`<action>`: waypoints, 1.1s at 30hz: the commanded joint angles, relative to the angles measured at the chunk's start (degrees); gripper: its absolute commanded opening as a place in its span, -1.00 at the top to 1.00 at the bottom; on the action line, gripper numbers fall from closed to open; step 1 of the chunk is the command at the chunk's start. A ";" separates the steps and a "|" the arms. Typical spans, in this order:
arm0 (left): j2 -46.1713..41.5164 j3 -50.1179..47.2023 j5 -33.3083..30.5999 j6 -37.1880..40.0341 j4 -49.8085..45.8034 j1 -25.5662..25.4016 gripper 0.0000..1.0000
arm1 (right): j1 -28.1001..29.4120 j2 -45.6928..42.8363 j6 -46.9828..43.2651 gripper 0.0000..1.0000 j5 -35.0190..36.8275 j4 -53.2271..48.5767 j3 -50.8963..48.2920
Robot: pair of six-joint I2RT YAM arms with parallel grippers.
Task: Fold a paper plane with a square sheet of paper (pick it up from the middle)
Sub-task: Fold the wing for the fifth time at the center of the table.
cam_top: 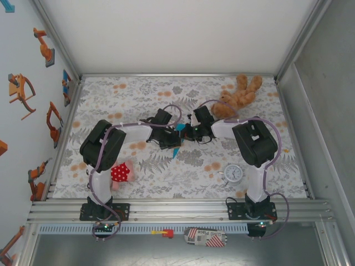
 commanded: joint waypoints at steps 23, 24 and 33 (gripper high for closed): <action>-12.55 -15.56 -5.35 4.02 -15.59 -5.27 1.00 | -0.09 5.35 -0.48 1.00 9.80 -10.65 0.36; -12.64 -15.44 -5.60 4.10 -16.02 -5.48 1.00 | -0.09 5.28 -0.49 1.00 9.80 -10.69 0.44; -19.06 -12.83 -5.82 4.81 -16.97 -3.05 1.00 | -0.01 1.17 -1.41 1.00 7.16 -10.15 0.85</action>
